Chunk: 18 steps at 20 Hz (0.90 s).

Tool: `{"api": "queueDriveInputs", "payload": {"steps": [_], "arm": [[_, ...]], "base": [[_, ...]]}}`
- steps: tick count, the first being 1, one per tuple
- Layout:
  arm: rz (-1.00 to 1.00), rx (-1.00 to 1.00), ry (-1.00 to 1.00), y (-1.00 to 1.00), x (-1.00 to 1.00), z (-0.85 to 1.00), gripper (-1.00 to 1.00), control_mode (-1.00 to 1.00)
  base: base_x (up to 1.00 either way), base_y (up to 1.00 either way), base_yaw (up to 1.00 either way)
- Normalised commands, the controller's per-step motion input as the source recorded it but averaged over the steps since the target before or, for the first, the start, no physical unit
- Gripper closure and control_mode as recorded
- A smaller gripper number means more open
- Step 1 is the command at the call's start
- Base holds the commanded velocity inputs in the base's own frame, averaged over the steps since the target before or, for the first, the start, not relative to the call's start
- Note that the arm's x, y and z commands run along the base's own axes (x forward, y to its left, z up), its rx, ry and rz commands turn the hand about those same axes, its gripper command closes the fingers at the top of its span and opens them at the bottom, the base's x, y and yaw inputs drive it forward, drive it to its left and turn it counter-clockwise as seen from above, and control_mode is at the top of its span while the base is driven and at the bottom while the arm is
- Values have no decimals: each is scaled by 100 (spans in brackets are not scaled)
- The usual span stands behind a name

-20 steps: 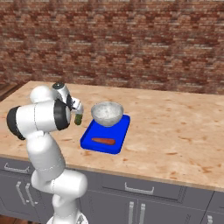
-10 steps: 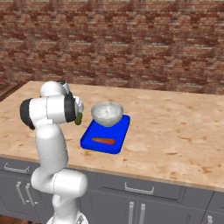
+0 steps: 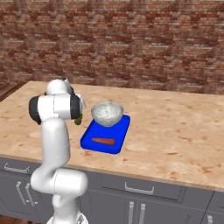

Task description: Place the two vegetables and bowl onto the tray for setting up a vegetable dip station.

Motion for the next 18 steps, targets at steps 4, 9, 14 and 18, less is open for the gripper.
{"api": "queueDriveInputs", "payload": {"steps": [4, 9, 14, 18], "arm": [[7, -10, 18, 2, 25, -19, -100, -100], [7, -10, 15, 0, 17, -21, -100, -100], [6, -9, 14, 0, 12, -23, -100, -100], [5, -9, 10, 0, 8, -19, -100, -100]], "base": [[0, 0, 0], [0, 0, 0], [0, 0, 0], [0, 0, 0]]}}
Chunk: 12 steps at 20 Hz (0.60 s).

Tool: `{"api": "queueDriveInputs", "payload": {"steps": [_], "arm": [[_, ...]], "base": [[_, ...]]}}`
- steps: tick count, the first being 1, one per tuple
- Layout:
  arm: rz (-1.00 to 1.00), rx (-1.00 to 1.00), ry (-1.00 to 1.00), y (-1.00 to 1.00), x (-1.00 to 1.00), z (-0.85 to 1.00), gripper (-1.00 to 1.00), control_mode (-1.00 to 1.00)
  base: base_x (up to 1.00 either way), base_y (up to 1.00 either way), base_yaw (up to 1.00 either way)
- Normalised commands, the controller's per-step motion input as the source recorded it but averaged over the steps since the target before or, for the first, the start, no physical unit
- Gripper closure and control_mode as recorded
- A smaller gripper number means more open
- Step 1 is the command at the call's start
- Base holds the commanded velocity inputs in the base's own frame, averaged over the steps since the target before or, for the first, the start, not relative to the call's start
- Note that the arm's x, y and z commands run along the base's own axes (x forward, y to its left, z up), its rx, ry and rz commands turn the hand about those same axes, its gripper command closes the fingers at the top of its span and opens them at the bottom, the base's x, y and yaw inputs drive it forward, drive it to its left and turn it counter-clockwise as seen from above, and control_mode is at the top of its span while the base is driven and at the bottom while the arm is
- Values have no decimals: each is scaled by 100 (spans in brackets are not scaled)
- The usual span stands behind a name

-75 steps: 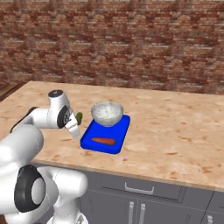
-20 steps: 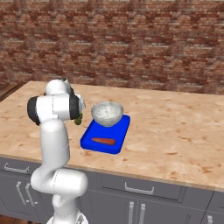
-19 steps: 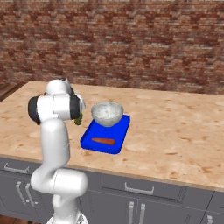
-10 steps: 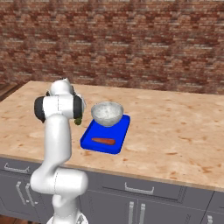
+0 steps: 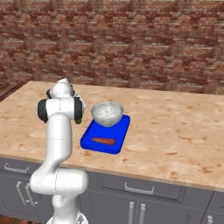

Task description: Place the two vegetables and bowl onto the tray for setting up a vegetable dip station.

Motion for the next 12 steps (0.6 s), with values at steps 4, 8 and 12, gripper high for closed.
{"api": "queueDriveInputs", "payload": {"steps": [4, 8, 12], "arm": [[3, -8, 8, -3, 6, -15, -100, -100], [1, -7, 5, -4, 2, -12, -100, -100], [0, -7, 4, -7, -1, -10, -100, -100]], "base": [[0, 0, 0], [0, 0, 0], [0, 0, 0]]}}
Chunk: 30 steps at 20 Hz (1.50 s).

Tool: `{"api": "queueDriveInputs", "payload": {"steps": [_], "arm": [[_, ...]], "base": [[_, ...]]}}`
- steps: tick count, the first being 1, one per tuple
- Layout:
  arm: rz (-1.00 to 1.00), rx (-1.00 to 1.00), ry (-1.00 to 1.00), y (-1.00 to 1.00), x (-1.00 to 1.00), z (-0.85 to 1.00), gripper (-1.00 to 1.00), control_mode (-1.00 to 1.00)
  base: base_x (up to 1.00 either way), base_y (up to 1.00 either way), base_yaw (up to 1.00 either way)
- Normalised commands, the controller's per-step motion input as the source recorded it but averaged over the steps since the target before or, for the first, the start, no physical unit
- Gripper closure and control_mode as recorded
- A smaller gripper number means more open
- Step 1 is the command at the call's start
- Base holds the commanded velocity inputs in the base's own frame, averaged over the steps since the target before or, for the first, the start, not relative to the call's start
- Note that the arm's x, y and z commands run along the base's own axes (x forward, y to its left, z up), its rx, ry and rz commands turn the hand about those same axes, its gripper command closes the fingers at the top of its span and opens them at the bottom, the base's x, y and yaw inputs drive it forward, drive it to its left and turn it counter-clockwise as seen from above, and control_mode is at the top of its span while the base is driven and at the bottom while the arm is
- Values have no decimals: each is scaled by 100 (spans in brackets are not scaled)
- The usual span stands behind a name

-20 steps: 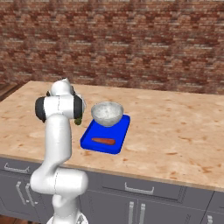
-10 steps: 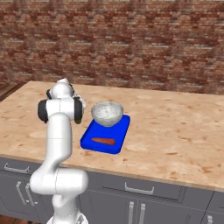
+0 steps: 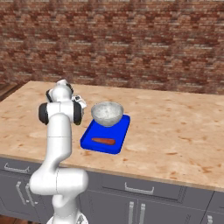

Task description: Place the two vegetables and bowl onto the tray for setting up a vegetable dip station.

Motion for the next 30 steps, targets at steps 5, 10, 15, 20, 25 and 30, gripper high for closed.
{"api": "queueDriveInputs", "payload": {"steps": [5, 10, 15, 20, 25, 30], "arm": [[0, -3, 2, -4, -5, -10, -100, -100], [0, 0, 6, -1, -3, -16, -100, -100], [-2, 0, 4, 0, -16, -17, 100, -100], [-4, 0, 1, 0, -20, -19, 100, -100], [-4, 0, 0, 0, -20, -19, 100, -100], [-3, 1, 0, 3, -22, -3, 100, -100]], "base": [[0, 0, 0], [0, 0, 0], [0, 0, 0], [0, 0, 0], [0, 0, 0], [0, 0, 0]]}}
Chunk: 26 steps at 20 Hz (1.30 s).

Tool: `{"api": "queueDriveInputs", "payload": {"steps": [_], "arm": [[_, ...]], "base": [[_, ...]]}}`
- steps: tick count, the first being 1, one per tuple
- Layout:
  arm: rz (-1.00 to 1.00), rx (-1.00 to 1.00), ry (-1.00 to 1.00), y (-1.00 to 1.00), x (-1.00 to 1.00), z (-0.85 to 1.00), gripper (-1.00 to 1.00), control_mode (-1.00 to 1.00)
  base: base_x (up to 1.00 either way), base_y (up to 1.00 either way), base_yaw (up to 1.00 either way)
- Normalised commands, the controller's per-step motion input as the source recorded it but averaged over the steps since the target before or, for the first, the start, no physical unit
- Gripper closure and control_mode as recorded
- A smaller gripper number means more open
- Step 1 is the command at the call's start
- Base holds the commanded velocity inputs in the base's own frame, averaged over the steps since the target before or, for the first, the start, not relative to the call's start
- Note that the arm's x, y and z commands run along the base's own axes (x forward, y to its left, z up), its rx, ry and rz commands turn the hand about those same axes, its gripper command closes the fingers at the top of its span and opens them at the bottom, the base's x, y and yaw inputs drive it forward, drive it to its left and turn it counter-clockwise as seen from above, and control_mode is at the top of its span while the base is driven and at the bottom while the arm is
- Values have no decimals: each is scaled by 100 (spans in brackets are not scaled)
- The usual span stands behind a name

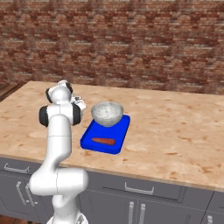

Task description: Place the two vegetables and bowl onto the tray for setting up a vegetable dip station.

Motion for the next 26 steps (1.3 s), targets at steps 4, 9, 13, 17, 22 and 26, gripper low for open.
{"api": "queueDriveInputs", "payload": {"steps": [4, 9, 13, 17, 22, 26], "arm": [[-4, 3, -5, 8, -26, 11, 100, -100], [-6, 4, -12, 7, -29, 19, 100, -100], [-7, 1, -18, 3, -34, 22, 100, -100], [-8, 0, -23, 2, -34, 20, 100, -100], [-7, 0, -23, 0, -31, 17, 100, -100], [-7, 0, -18, 0, -29, 14, 100, -100]], "base": [[0, 0, 0], [0, 0, 0], [0, 0, 0], [0, 0, 0], [0, 0, 0], [0, 0, 0]]}}
